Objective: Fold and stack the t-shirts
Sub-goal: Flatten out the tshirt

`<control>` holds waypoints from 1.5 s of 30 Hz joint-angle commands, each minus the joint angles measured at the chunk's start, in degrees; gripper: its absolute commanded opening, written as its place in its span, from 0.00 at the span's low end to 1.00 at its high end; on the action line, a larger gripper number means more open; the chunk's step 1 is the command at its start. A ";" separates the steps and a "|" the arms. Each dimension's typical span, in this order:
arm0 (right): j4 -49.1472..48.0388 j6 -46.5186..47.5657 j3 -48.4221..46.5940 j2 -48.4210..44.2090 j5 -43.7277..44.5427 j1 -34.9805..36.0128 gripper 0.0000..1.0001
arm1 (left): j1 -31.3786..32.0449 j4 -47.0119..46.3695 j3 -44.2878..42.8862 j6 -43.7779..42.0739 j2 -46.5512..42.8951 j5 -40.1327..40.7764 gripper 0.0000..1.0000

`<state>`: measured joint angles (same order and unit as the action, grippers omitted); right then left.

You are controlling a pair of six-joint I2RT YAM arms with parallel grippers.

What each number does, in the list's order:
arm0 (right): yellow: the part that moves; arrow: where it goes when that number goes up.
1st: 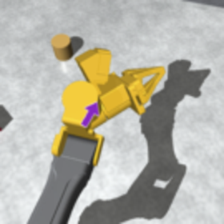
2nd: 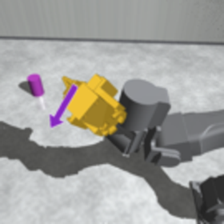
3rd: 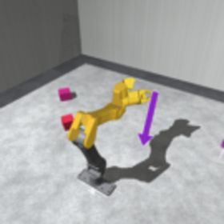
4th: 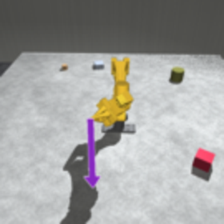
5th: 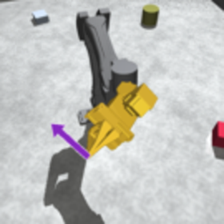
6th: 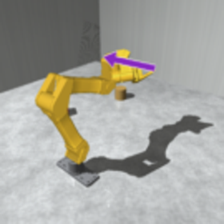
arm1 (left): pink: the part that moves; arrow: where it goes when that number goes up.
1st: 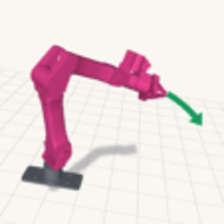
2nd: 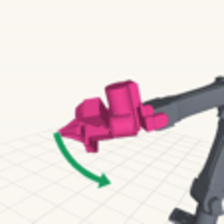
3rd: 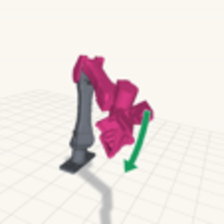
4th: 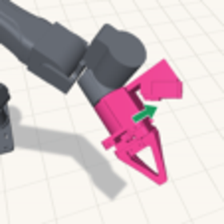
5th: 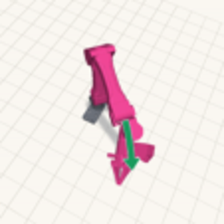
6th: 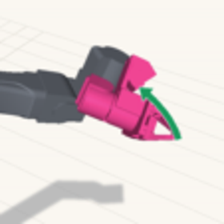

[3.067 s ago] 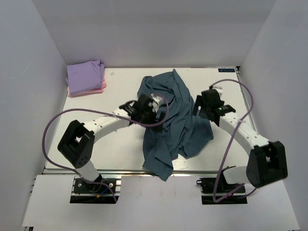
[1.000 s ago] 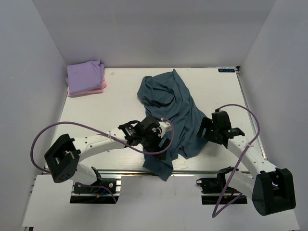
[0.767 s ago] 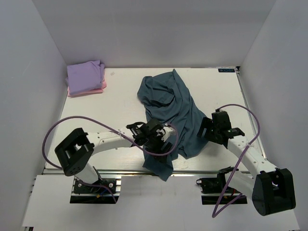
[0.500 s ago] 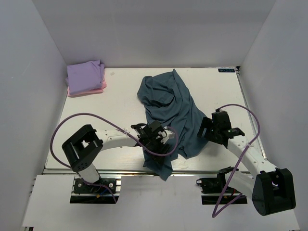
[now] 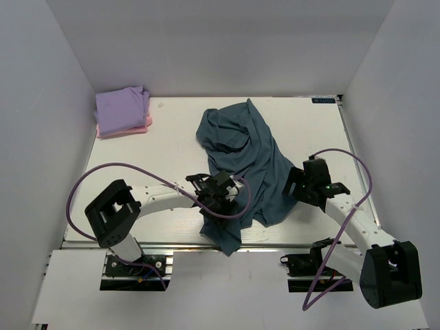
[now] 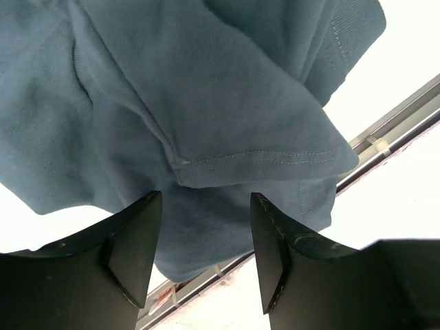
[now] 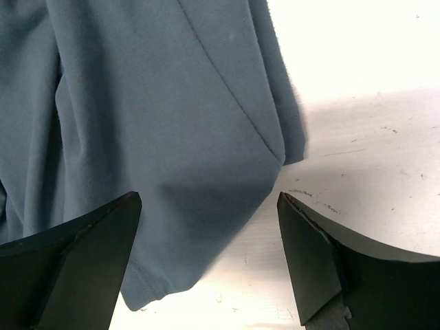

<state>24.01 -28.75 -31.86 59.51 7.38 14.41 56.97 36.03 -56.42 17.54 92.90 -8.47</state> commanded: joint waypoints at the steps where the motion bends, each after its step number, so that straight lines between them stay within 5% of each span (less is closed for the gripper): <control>1: -0.89 0.19 0.13 -1.41 0.45 0.18 0.86 | 0.25 -0.07 0.17 0.39 -3.25 0.57 0.64; 9: -0.81 0.19 0.13 -1.94 0.53 0.18 0.86 | 0.25 -7.20 1.23 0.39 -0.36 -6.11 0.58; 16: -0.28 0.10 0.48 -2.82 0.97 0.09 0.86 | 0.25 -8.43 0.09 -0.13 0.35 -6.74 0.37; 18: -0.54 0.10 0.65 -2.90 1.32 0.17 0.86 | 0.25 -8.43 -0.44 -0.14 1.05 -6.74 0.21; 23: -0.54 0.19 1.01 -2.90 0.97 0.17 0.86 | 0.25 -7.91 -0.44 -0.14 2.46 -6.74 0.00; 28: 0.60 0.36 1.10 -3.34 0.89 0.09 0.86 | 0.25 -8.52 -0.44 1.17 -0.17 -3.50 0.00; 35: 2.36 0.19 2.94 -5.45 -2.80 0.17 0.86 | -0.28 -10.02 2.63 3.73 -13.35 11.26 0.00; 43: 0.60 0.01 4.26 -4.31 -4.39 0.26 0.87 | -0.98 -9.93 2.64 1.80 -15.83 9.53 0.00; 45: 0.34 -0.07 4.43 -4.05 -4.47 0.35 0.90 | -0.98 -7.56 1.06 1.27 -12.94 7.95 0.53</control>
<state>25.45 -28.80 -27.42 55.11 4.01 14.55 56.05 26.11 -53.93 19.59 77.60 0.86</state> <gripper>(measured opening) 0.897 0.401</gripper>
